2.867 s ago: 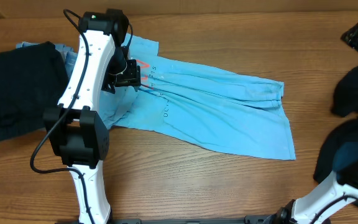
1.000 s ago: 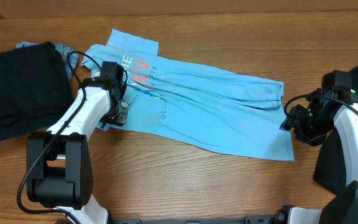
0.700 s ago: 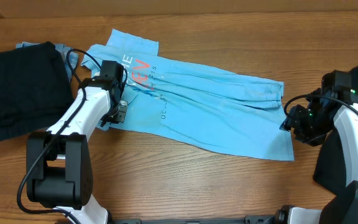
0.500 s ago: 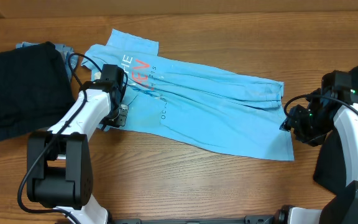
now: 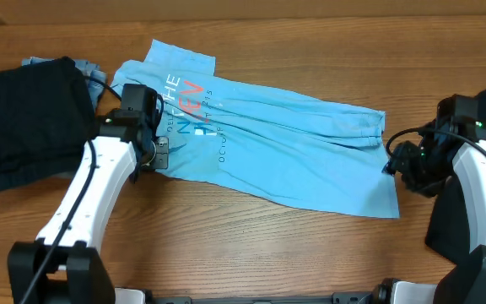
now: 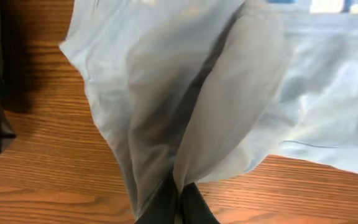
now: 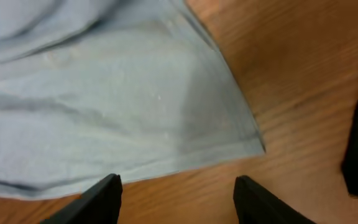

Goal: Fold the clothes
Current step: 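Grasp the shirt's left and right edges with both grippers, then lift the shirt with both grippers and lay it back down spread out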

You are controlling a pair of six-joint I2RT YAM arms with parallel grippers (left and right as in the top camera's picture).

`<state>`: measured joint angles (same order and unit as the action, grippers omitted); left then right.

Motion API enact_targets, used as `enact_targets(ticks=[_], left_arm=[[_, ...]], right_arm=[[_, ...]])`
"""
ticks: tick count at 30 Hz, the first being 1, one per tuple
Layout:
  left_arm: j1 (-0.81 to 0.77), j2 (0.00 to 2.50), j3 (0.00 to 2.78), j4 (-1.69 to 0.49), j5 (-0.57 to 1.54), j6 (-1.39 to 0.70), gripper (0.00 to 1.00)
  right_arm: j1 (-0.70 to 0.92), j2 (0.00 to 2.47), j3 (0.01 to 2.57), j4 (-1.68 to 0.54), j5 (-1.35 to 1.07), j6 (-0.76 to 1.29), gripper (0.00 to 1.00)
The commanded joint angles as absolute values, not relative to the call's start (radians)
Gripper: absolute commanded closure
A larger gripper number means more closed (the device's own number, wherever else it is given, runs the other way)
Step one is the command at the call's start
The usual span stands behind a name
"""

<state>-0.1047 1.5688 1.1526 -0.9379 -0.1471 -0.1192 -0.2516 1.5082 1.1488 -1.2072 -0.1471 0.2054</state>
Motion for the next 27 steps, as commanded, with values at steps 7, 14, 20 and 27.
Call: enact_targets(ticks=[7,14,20,27], left_arm=[[-0.023,1.408,1.176,-0.957,-0.158,-0.231,0.96],[0.006,1.399,1.176,-0.953,-0.13,-0.232,0.96],[0.006,1.399,1.176,-0.954,-0.13,-0.232,0.96],[0.006,1.399,1.176,-0.954,-0.13,-0.224,0.96]], right_arm=[[-0.248,1.555,1.055,-1.268,-0.154,0.262,0.36],[-0.248,1.557,0.847,-1.084,-0.151,0.402,0.32],[-0.248,1.562,0.804,-1.037,-0.097,0.442,0.31],[-0.248,1.562,0.743,-0.883,-0.045,0.533,0.29]])
